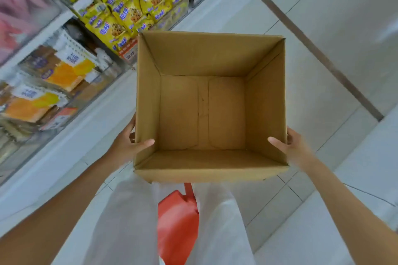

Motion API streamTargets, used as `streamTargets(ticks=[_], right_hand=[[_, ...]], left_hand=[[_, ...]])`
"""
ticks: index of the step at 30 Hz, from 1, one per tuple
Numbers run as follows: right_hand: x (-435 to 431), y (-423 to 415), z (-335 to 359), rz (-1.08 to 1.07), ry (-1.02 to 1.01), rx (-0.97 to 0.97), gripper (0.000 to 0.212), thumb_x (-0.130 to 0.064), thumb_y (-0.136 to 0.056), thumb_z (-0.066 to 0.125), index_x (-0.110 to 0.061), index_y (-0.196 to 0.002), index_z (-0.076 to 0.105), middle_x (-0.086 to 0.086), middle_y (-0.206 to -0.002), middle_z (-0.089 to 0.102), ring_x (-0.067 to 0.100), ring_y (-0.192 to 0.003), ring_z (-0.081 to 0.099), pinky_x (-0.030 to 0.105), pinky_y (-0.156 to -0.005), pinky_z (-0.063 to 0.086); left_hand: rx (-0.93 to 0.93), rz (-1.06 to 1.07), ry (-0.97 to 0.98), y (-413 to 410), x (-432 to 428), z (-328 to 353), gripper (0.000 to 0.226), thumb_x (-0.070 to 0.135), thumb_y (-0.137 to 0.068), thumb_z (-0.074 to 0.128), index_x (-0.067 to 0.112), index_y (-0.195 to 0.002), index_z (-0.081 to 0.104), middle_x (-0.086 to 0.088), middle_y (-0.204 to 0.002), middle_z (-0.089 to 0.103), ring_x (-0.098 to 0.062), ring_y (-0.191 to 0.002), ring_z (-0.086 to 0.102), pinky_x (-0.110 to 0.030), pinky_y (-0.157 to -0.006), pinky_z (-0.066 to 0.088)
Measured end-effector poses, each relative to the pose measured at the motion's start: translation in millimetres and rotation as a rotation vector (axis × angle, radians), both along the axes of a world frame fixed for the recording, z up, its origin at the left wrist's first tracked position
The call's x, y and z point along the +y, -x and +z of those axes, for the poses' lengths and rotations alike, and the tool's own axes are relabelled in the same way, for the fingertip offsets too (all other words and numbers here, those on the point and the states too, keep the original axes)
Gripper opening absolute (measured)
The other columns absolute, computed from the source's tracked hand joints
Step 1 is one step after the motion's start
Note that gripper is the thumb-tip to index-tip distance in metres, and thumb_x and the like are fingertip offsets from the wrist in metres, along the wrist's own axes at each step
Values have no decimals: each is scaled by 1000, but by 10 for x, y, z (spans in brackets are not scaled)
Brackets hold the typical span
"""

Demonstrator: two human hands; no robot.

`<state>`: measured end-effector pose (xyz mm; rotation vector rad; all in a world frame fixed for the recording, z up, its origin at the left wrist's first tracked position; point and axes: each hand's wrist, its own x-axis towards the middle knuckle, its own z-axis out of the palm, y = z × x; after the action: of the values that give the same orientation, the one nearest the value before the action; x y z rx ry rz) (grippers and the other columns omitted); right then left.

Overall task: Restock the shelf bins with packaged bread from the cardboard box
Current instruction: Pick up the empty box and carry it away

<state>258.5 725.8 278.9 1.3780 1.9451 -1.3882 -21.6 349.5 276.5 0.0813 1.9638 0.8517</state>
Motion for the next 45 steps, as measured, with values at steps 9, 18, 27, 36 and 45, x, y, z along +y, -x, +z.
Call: streamTargets(ticks=[9,18,27,36,45], right_hand=[[240,-255,319,-366,-93,-7,34,-41,-90,65,-25,-118,56,-17,-99,65,1,-90,61,9,-71,46],[1336,-608,217,-574,-30,38,55,-41,-89,66,-25,-139,49,-11,-116,64,12,-107,62,29,-96,49],[3242,-1026,618,-645,-36,36,65,-45,-84,70,-21,-141,49,-7,-124,65,14,-115,61,33,-102,48],[5410,-1125,782,-721,-78,62,46,-39,-88,68,-26,-131,57,-14,-112,68,7,-105,65,32,-95,53],[7728,-998,785,-771,-114,18,48,-54,-78,70,-36,-122,58,-18,-105,69,11,-102,65,37,-94,54]], left_hand=[[-7,-355,-59,878,1479,224,89,32,-81,78,40,-152,26,24,-127,56,-5,-116,56,-33,-101,48],[8,-564,-3,979,3533,223,91,24,-82,78,33,-154,23,24,-125,48,-5,-124,39,-28,-106,36],[-9,-635,45,732,5798,492,103,40,-73,81,43,-154,17,5,-152,41,-23,-138,40,-49,-113,37],[-32,-707,-3,691,8226,517,107,52,-65,80,45,-152,19,9,-151,40,-24,-137,42,-49,-111,39],[-30,-741,-16,880,10738,596,108,52,-64,82,48,-152,18,8,-151,42,-20,-137,42,-48,-111,39]])
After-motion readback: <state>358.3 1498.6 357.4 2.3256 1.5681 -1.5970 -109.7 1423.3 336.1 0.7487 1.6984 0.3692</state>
